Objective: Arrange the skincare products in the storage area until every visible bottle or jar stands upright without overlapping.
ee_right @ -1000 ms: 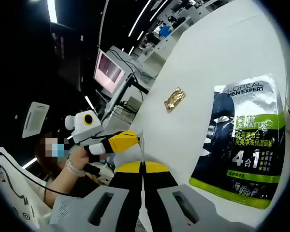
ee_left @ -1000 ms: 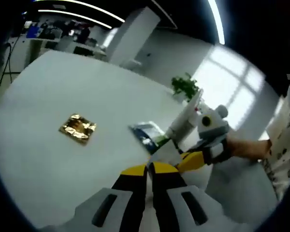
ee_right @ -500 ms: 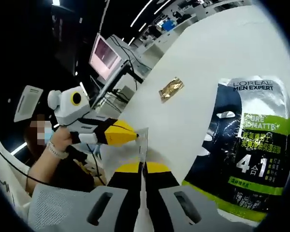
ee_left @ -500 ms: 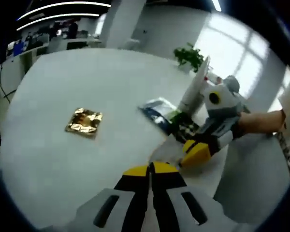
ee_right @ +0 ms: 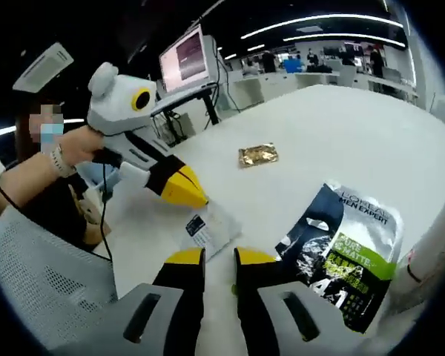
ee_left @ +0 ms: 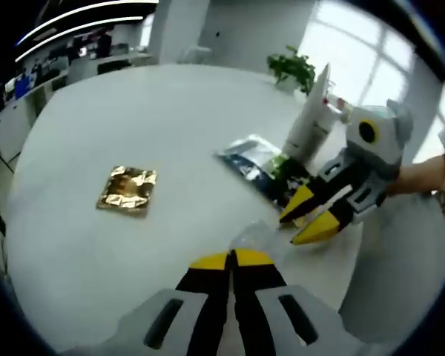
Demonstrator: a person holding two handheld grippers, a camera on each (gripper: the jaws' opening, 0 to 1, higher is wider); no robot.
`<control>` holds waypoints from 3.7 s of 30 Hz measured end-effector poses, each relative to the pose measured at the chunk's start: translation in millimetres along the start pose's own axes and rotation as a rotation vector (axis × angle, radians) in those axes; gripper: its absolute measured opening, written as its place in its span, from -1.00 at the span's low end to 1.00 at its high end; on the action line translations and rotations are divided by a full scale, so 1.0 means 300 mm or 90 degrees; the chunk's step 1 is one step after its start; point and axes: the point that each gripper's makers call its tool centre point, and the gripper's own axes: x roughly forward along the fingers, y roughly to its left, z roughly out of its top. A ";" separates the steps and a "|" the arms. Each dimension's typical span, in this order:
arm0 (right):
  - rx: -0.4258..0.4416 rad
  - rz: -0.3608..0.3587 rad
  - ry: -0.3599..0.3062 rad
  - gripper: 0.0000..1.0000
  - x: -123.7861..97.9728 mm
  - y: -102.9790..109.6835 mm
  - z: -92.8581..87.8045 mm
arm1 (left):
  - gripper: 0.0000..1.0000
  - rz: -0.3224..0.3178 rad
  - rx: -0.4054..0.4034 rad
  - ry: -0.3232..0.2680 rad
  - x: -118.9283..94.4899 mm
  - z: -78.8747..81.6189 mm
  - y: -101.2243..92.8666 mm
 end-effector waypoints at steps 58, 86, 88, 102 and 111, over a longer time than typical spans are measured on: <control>-0.115 -0.023 0.061 -0.74 0.038 -0.025 -0.011 | -0.87 0.055 -0.055 -0.049 0.071 0.030 -0.032; -0.114 -0.026 0.058 -0.75 0.040 -0.025 -0.015 | -0.81 0.057 0.052 -0.015 0.086 0.014 -0.118; -0.113 -0.025 0.058 -0.75 0.038 -0.025 -0.014 | -0.82 0.075 0.073 0.011 0.086 -0.007 -0.099; -0.111 -0.030 0.058 -0.74 0.037 -0.023 -0.013 | -0.85 0.093 0.155 0.029 0.094 -0.001 -0.099; -0.102 -0.024 0.063 -0.71 0.036 -0.021 -0.008 | -0.75 0.097 0.122 0.000 0.089 -0.009 -0.091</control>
